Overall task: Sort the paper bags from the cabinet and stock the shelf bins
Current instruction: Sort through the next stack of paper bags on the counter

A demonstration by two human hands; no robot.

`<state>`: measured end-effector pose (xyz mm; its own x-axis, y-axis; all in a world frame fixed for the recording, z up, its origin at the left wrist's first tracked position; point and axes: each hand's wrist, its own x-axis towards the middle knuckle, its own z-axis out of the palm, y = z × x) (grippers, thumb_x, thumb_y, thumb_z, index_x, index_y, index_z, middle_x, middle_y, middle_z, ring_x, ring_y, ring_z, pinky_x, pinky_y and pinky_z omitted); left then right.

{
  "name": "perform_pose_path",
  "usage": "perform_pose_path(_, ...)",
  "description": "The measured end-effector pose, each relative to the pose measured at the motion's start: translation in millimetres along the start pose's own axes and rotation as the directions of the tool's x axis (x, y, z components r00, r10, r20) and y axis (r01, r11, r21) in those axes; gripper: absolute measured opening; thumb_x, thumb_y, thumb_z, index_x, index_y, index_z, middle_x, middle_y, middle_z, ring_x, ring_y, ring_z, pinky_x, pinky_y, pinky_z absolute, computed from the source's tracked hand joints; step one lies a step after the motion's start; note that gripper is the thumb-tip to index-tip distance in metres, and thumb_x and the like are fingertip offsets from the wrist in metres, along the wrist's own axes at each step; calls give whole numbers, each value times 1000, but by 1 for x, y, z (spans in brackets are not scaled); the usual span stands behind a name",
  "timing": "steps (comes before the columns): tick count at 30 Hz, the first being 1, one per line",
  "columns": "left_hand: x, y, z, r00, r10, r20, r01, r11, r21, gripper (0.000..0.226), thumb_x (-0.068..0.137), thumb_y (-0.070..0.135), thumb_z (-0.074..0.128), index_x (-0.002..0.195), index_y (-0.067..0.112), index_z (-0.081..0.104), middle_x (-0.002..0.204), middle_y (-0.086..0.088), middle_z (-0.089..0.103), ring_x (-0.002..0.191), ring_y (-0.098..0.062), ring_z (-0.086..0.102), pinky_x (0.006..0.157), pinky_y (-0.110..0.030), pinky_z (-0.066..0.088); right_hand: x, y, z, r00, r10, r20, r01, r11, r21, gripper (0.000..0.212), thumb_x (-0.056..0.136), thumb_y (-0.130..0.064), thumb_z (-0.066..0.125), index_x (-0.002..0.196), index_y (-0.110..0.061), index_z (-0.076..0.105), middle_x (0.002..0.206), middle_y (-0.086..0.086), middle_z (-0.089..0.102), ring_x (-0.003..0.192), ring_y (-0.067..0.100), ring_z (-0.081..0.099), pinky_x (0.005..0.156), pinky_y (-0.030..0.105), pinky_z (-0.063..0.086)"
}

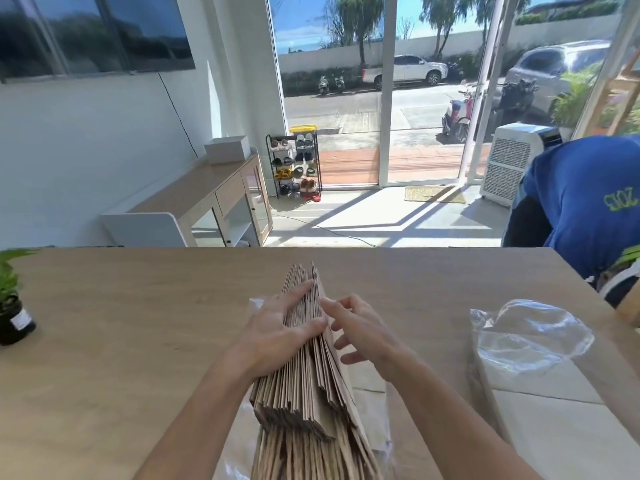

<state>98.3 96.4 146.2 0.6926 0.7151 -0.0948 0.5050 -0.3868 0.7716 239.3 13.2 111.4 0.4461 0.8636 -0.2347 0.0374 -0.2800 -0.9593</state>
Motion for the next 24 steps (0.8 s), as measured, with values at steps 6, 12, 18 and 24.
perform_pose_path(6, 1, -2, 0, 999, 25, 25, -26, 999, 38, 59, 86, 51, 63, 138, 58, 36, 152, 6, 33, 143, -12, 24, 109, -28, 21, 3, -5, -1, 1000, 23, -5, -23, 1000, 15, 40, 84, -55, 60, 107, -22, 54, 102, 0, 60, 78, 16, 61, 65, 31, 57)
perform_pose_path(12, 5, -8, -5, 999, 21, 50, -26, 995, 98, 58, 86, 57, 59, 136, 64, 30, 159, 2, 25, 148, -12, 10, 118, -38, 13, 1, -6, -3, 1000, 11, -2, -10, 999, 33, 34, 86, -50, 61, 108, -24, 54, 104, 2, 60, 75, 15, 61, 63, 30, 56)
perform_pose_path(18, 13, -11, -6, 996, 27, 90, -39, 991, 131, 61, 85, 58, 58, 138, 62, 28, 158, 2, 27, 147, -16, 16, 120, -43, 17, -2, -5, -7, 989, -122, -86, 127, 990, 61, 31, 96, -27, 51, 126, -34, 49, 90, 6, 56, 57, 11, 52, 51, 26, 50)
perform_pose_path(24, 16, -6, -5, 990, 57, 127, -71, 991, 111, 63, 86, 55, 60, 142, 57, 30, 152, 5, 36, 142, -15, 28, 116, -33, 23, -1, -6, -14, 935, -268, -231, 242, 961, -135, 33, 93, -10, 43, 82, -26, 70, 59, 4, 50, 51, 14, 48, 45, 23, 44)
